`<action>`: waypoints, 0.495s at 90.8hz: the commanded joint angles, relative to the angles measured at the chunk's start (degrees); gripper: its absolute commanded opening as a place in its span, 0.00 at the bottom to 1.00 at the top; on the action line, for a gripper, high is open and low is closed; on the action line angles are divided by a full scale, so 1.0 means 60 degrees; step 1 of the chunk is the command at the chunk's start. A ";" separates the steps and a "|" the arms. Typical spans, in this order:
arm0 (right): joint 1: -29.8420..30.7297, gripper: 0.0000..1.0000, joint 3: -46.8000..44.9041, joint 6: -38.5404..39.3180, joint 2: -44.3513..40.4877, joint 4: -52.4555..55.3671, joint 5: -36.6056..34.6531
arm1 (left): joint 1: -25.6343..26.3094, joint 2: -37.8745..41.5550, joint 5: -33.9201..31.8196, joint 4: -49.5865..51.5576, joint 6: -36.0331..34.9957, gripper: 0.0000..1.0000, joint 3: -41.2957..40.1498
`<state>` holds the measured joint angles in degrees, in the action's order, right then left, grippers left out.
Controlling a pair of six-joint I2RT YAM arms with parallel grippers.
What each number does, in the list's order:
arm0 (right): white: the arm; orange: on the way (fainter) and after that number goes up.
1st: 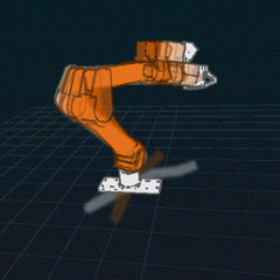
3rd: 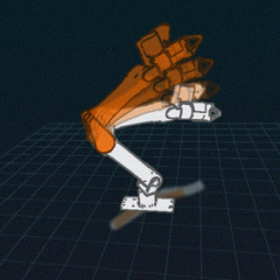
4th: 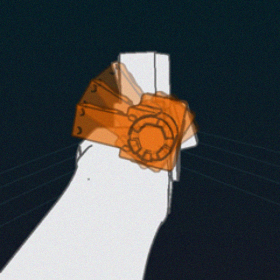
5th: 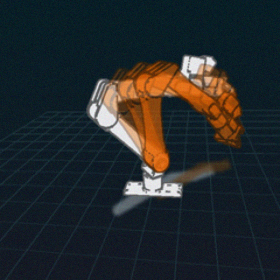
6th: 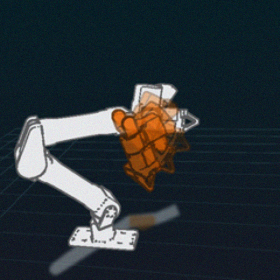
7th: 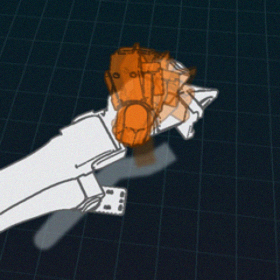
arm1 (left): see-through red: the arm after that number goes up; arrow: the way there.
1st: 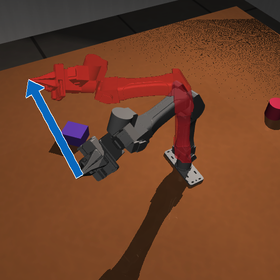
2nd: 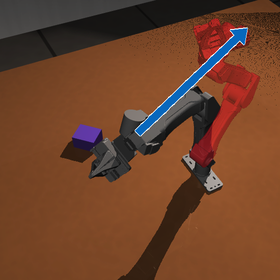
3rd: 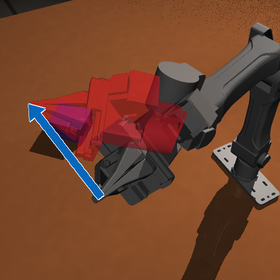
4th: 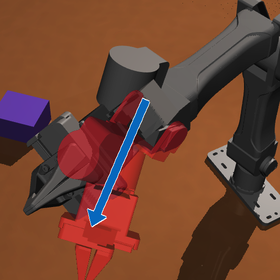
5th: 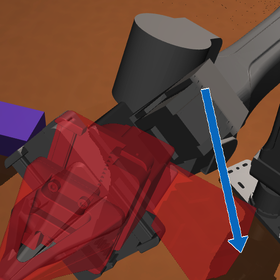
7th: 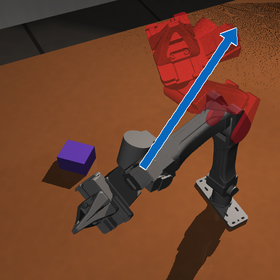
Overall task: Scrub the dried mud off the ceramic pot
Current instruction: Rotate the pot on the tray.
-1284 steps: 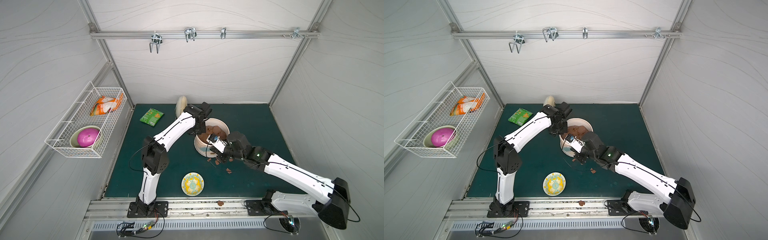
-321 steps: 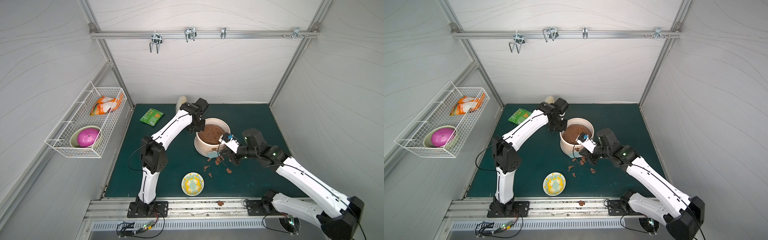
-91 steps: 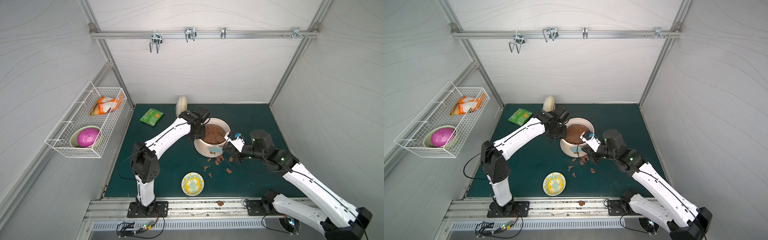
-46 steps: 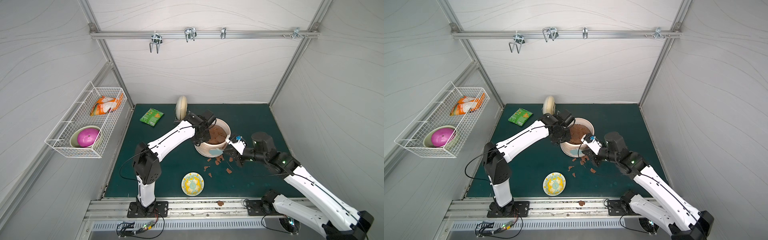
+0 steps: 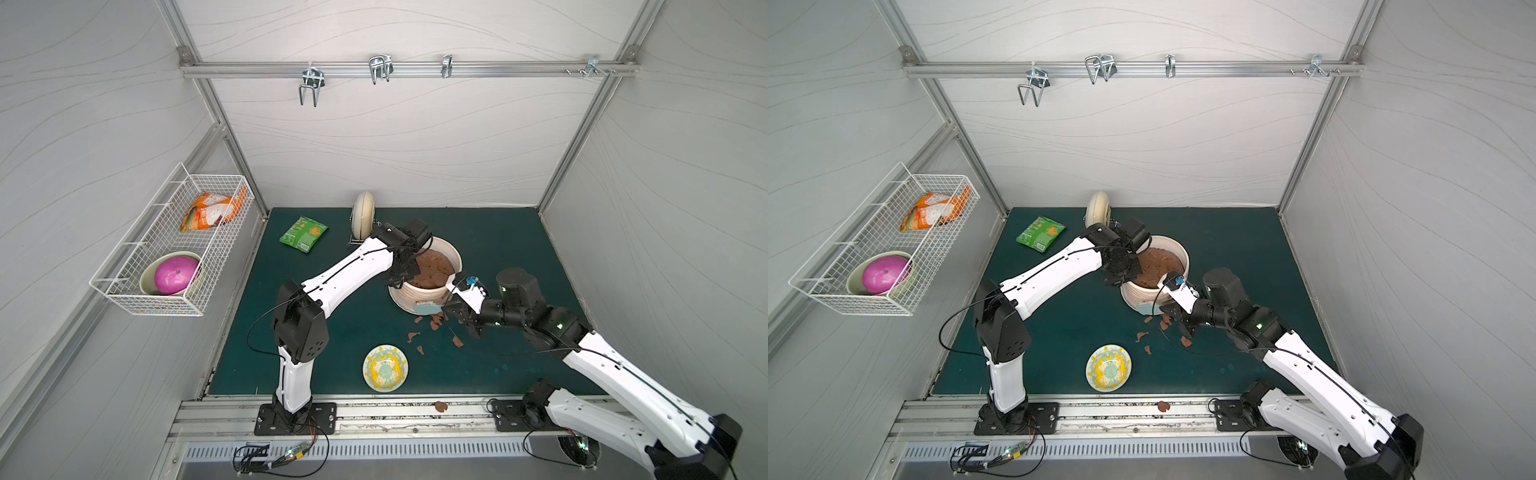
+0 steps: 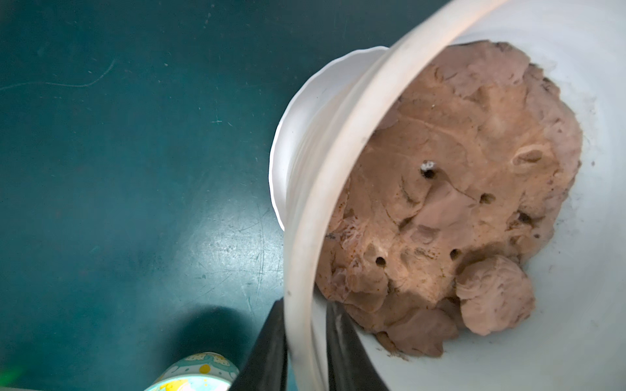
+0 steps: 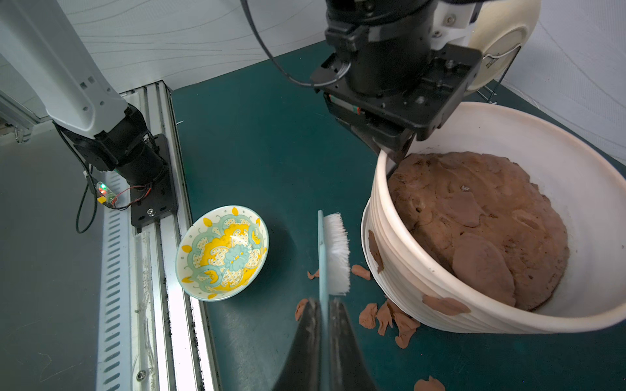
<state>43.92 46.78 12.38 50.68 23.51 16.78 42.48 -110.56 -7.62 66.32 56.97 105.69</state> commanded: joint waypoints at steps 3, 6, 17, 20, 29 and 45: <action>0.0648 0.00 -0.0311 -0.0174 0.0253 -0.0919 -0.1466 | 0.0024 -0.0352 0.0073 0.0134 -0.0987 0.16 0.0565; 0.0850 0.00 -0.0394 -0.0174 0.0299 -0.1109 -0.1921 | -0.0032 -0.0389 0.0131 0.0130 -0.1146 0.16 0.0621; 0.1508 0.00 -0.0726 -0.0127 0.0600 -0.2033 -0.3375 | -0.0290 -0.0528 0.0446 0.0117 -0.1652 0.15 0.0733; 0.1677 0.00 -0.0776 -0.0073 0.0718 -0.2256 -0.3793 | -0.0341 -0.0559 0.0517 0.0122 -0.1756 0.14 0.0783; 0.2166 0.00 -0.0686 0.0097 0.1328 -0.2778 -0.5038 | -0.0385 -0.0651 0.0525 0.0209 -0.1930 0.13 0.0930; 0.2738 0.00 -0.0337 0.0225 0.2384 -0.3591 -0.6405 | -0.0385 -0.0693 0.0561 0.0189 -0.2016 0.13 0.0974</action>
<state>58.59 42.48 12.69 62.28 8.08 -12.05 39.42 -113.23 -7.11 68.07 49.65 109.62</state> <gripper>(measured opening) 0.085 0.175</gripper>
